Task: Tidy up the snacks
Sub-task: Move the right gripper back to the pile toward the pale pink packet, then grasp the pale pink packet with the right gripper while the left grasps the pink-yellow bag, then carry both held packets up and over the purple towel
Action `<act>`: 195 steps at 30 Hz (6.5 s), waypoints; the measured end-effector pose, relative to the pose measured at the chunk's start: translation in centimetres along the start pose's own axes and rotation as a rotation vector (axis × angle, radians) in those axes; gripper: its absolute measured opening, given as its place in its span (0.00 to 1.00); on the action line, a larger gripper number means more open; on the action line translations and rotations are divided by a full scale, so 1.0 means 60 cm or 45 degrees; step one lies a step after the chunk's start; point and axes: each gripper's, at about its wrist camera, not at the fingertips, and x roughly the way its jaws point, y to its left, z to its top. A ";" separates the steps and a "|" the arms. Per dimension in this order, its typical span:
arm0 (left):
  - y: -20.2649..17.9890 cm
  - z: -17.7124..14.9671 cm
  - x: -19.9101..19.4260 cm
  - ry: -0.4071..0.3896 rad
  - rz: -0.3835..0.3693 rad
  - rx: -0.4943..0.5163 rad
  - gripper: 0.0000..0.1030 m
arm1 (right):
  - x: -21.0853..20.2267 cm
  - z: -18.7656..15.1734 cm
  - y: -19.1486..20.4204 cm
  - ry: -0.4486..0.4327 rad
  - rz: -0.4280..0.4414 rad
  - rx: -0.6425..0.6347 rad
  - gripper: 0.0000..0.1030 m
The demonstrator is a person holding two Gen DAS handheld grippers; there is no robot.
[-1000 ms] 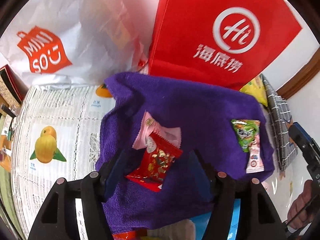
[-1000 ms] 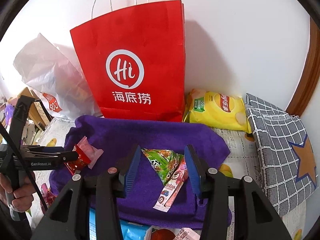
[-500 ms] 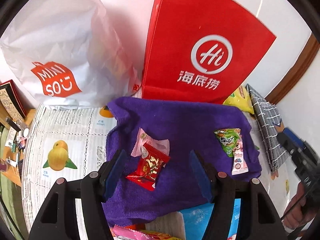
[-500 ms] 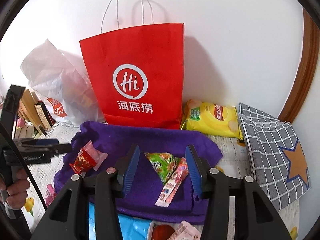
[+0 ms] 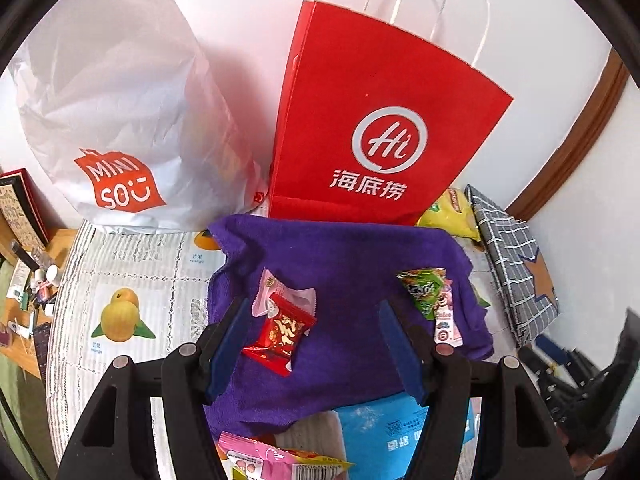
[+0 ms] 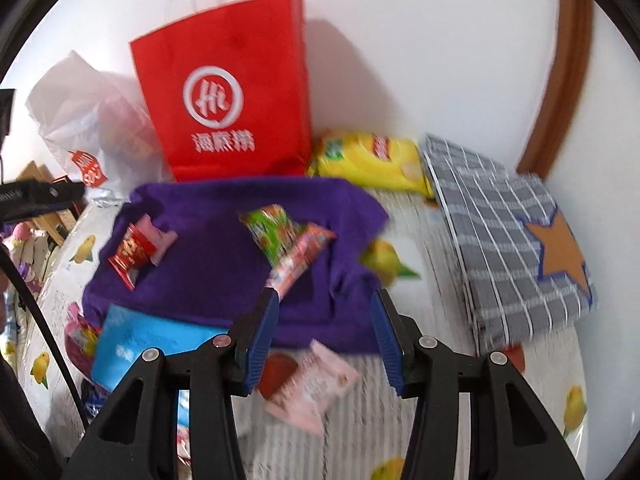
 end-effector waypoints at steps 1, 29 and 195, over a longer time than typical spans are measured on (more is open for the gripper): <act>-0.001 0.000 -0.002 -0.004 -0.001 0.001 0.63 | 0.001 -0.007 -0.004 0.007 -0.012 0.007 0.47; 0.004 0.002 0.000 0.007 -0.004 -0.016 0.63 | 0.101 -0.099 -0.008 0.239 0.152 0.154 0.50; 0.017 -0.226 -0.124 -0.030 -0.146 0.043 0.64 | -0.132 -0.103 0.056 -0.140 0.149 -0.056 0.32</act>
